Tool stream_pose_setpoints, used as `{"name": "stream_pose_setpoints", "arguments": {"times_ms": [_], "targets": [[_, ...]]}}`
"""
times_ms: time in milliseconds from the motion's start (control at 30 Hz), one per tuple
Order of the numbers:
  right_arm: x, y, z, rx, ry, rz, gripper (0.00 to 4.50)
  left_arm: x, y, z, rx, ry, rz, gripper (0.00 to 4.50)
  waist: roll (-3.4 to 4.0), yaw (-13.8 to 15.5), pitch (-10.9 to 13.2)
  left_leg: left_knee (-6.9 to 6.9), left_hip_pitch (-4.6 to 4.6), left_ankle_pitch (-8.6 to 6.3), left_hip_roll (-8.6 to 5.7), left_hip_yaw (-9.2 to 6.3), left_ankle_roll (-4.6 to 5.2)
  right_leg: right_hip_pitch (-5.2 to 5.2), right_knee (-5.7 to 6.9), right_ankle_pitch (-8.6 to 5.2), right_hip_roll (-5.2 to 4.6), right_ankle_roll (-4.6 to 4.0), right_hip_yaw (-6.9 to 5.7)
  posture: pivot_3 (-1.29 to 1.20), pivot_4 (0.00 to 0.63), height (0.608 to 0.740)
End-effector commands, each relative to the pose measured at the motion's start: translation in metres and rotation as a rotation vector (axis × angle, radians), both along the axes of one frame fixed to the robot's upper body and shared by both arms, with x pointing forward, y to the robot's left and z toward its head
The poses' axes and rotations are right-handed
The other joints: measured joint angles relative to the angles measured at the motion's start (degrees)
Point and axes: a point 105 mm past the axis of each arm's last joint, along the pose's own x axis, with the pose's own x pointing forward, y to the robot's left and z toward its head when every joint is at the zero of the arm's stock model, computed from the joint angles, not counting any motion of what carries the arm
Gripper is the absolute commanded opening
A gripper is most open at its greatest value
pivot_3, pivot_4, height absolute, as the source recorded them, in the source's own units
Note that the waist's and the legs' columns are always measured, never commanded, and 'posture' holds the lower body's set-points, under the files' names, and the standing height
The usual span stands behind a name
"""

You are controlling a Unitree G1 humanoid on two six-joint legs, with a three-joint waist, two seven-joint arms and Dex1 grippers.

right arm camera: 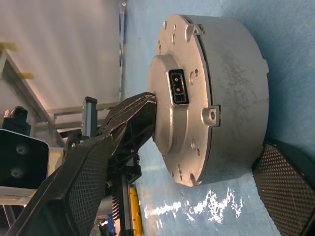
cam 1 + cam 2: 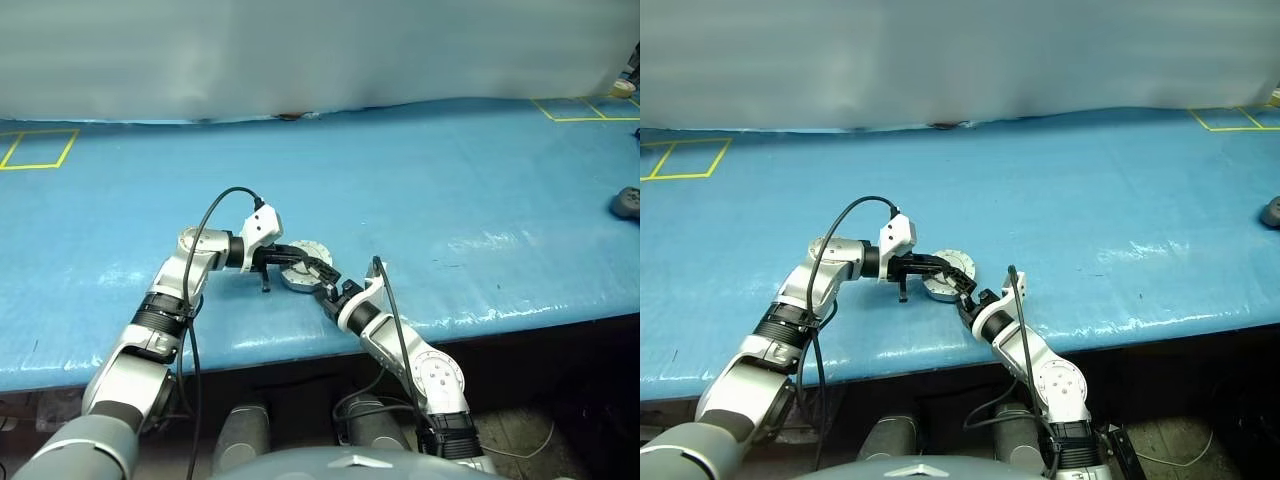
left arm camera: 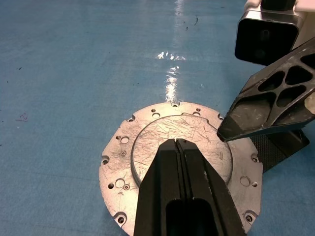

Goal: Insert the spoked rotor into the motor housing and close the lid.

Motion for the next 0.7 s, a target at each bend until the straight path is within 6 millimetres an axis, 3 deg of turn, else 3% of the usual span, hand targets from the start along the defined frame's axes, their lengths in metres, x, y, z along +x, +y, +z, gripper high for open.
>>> {"name": "stream_pose_setpoints", "arguments": {"times_ms": [33,200,433,533,700], "targets": [[0.016,0.009,0.029,0.176,-0.052,-0.082,4.49,-0.005,0.010,-0.017,0.051,0.064,0.025,0.00,0.00,0.01,0.00,0.00,0.00,0.00,0.01,0.00,0.00,0.00,0.00,0.00,0.01,0.00,0.00,0.00,0.150,0.740],[0.021,0.000,0.029,0.200,-0.056,-0.136,4.49,-0.006,0.010,-0.017,0.056,0.065,0.022,0.00,0.01,0.20,0.00,0.00,-0.01,0.00,-0.01,-0.01,0.00,0.00,-0.01,0.00,-0.01,0.00,0.00,0.00,0.150,0.740],[0.015,0.005,0.015,0.150,-0.018,-0.106,4.49,-0.005,0.008,-0.017,0.062,0.063,0.013,0.00,0.00,0.36,0.00,0.00,-0.03,0.00,-0.04,0.00,0.00,0.00,-0.03,0.00,-0.06,0.00,0.00,0.00,0.150,0.740],[0.012,0.007,0.011,0.132,-0.003,-0.092,3.86,-0.005,0.008,-0.017,0.063,0.062,0.012,0.00,0.01,0.36,0.00,0.00,-0.03,0.00,-0.04,-0.01,0.00,0.00,-0.03,0.00,-0.05,0.00,-0.01,0.00,0.150,0.740],[0.009,0.008,0.004,0.116,0.021,-0.083,2.25,-0.005,0.009,-0.018,0.067,0.061,0.013,0.00,0.01,0.27,0.01,-0.02,-0.03,0.00,-0.04,0.00,0.01,-0.02,-0.03,-0.01,-0.06,-0.02,0.00,0.00,0.150,0.740]]}}
